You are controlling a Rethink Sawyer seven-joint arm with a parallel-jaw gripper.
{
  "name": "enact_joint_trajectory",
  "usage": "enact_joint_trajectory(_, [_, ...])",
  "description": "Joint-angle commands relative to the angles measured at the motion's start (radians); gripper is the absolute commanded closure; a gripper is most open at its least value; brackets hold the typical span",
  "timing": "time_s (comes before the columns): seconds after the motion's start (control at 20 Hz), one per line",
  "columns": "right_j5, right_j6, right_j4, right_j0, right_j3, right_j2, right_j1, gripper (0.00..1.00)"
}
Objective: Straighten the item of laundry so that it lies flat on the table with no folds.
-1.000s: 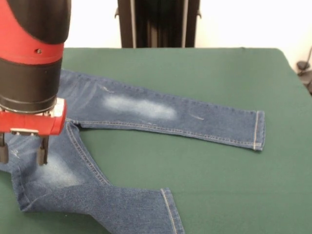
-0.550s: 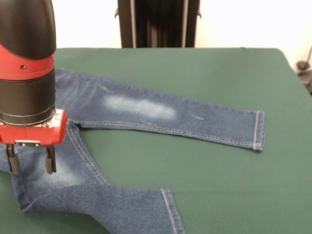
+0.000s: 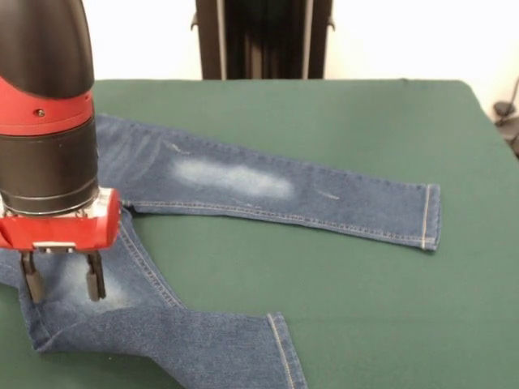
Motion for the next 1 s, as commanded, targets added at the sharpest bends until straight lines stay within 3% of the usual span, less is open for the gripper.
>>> enact_joint_trajectory(0.05, [-0.075, -0.25, 0.033, -0.015, 0.17, 0.202, 0.068, 0.0])
enact_joint_trajectory(0.5, [0.017, -0.242, 0.021, -0.025, 0.094, 0.242, 0.149, 0.0])
enact_joint_trajectory(1.0, [0.113, -0.242, 0.027, 0.004, -0.13, 0.257, 0.287, 0.0])
